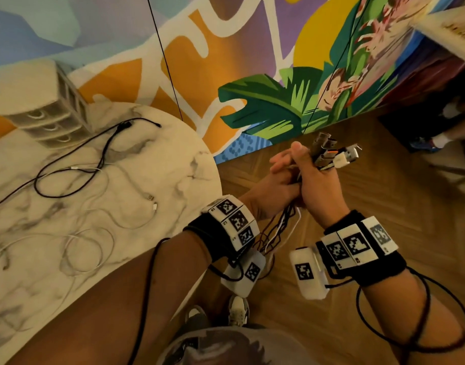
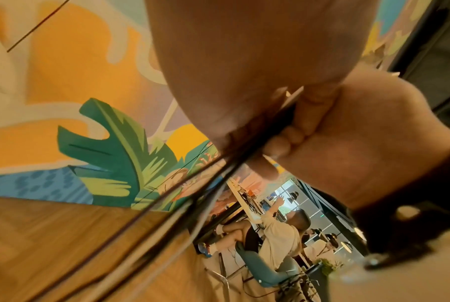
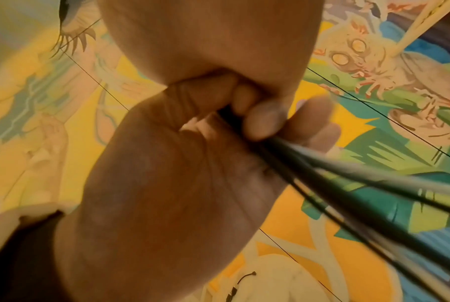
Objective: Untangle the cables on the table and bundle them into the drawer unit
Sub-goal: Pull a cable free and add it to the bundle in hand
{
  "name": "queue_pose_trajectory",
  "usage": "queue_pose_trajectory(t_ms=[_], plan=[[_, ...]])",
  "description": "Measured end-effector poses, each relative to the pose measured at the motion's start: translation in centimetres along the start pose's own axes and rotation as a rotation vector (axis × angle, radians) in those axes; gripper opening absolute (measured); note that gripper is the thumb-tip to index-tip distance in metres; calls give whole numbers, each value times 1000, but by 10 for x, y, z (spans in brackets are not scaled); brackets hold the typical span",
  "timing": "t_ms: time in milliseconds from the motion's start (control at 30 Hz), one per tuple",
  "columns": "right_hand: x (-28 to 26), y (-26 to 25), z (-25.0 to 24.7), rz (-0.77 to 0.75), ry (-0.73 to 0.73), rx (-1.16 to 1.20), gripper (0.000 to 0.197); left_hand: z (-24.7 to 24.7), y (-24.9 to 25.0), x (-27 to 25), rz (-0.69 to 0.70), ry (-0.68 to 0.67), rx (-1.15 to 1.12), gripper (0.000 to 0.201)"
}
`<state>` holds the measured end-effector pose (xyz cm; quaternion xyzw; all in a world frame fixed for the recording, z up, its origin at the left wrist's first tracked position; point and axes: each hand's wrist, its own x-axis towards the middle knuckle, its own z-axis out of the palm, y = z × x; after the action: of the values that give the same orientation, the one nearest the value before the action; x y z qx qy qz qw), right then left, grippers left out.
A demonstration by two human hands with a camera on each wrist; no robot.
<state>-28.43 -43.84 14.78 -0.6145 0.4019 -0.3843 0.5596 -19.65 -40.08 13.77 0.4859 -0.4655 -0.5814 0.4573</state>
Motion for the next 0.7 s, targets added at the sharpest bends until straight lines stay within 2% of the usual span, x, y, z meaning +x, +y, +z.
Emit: queue_pose_trajectory(t_ms=[67, 100, 167, 233, 300, 400, 533, 567, 700], plan=[[-1, -1, -4, 73, -79, 1, 49, 1, 4, -2, -39, 48, -99, 17], [-2, -1, -6, 86, -166, 17, 50, -1, 7, -3, -31, 83, -108, 10], [-2, 10, -6, 78, -352, 60, 40, -8, 14, -4, -20, 170, -81, 25], [-10, 33, 0, 61, -450, -40, 15, -16, 24, -5, 22, 181, -116, 43], [-23, 67, 11, 167, -428, -139, 29, -22, 36, -3, 62, 204, -98, 55], [-24, 112, 29, 314, -279, -192, 43, -22, 49, -5, 92, 261, 347, 50], [-13, 149, 43, 489, -269, -288, 41, -26, 74, -14, 277, 129, 1087, 30], [-15, 160, 41, 524, -266, -328, 40, -31, 81, -15, 340, 142, 1191, 30], [-20, 195, 20, 663, -202, -495, 40, -45, 104, -18, 574, 258, 1337, 30]])
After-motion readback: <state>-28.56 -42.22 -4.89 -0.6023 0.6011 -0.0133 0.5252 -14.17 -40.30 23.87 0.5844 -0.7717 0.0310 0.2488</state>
